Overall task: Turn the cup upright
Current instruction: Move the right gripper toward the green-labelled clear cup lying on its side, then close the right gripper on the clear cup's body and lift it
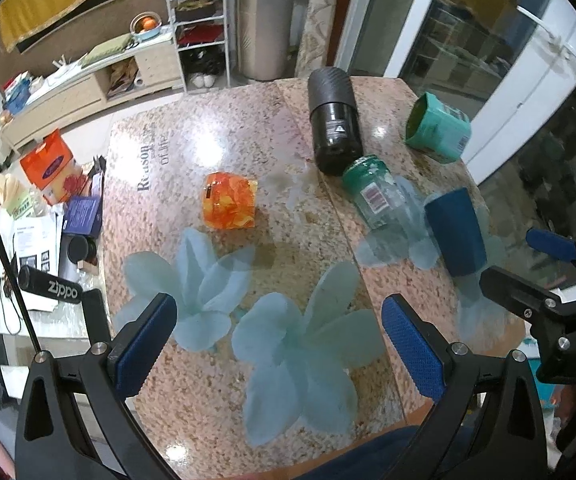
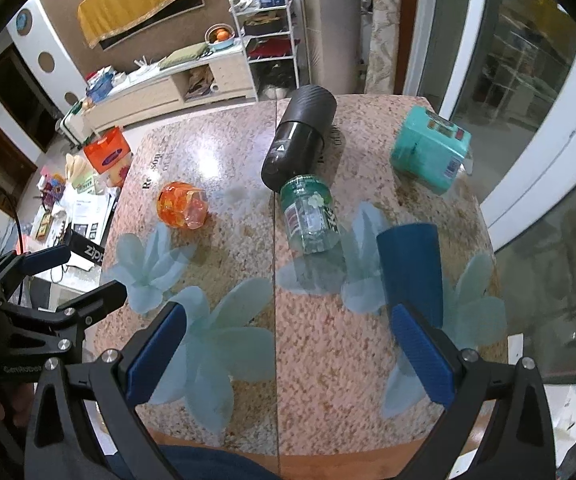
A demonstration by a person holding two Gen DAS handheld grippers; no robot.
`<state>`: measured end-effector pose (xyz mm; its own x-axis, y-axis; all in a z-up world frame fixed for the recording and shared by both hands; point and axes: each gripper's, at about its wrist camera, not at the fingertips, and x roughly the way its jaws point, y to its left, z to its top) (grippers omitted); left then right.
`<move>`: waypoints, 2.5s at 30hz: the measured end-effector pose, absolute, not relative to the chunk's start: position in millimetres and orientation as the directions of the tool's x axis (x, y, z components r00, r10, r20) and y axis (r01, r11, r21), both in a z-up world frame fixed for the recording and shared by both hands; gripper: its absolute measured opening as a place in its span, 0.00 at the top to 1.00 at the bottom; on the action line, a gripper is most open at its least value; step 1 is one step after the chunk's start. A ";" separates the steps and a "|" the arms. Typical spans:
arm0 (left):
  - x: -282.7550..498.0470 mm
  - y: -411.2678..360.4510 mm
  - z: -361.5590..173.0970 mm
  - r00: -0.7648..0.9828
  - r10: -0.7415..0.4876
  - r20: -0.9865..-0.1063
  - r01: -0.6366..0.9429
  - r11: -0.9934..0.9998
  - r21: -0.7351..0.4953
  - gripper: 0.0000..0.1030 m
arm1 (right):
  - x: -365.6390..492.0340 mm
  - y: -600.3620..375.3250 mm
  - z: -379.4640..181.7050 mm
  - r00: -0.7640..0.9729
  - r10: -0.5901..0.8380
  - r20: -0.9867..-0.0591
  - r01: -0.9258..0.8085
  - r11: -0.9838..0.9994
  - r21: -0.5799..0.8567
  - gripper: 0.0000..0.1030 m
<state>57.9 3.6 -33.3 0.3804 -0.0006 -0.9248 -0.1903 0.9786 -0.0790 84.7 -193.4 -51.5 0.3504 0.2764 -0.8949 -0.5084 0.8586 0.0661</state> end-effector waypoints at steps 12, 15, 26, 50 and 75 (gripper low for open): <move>78.7 15.6 -56.1 0.334 0.012 -0.942 -0.311 0.945 -0.099 0.00 | 137.6 -168.6 -72.7 0.218 0.245 -0.945 -0.628 0.776 0.056 0.00; 82.7 18.4 -64.2 0.321 0.002 -0.947 -0.336 0.935 -0.112 0.00 | 150.2 -161.2 -80.8 0.181 0.248 -0.952 -0.658 0.750 0.070 0.00; 85.9 32.4 -103.0 0.243 -0.041 -0.969 -0.449 0.881 -0.150 0.00 | 192.2 -135.2 -125.3 0.102 0.183 -0.978 -0.720 0.692 0.055 0.00; 104.6 45.3 -165.1 0.172 -0.076 -0.982 -0.540 0.827 -0.158 0.00 | 243.4 -101.9 -227.1 -0.057 0.071 -0.996 -0.709 0.699 0.090 0.13; 63.9 47.4 -146.0 0.201 -0.065 -0.977 -0.443 0.884 -0.150 0.00 | 183.3 -137.3 -216.3 -0.011 0.124 -0.992 -0.722 0.685 0.094 0.45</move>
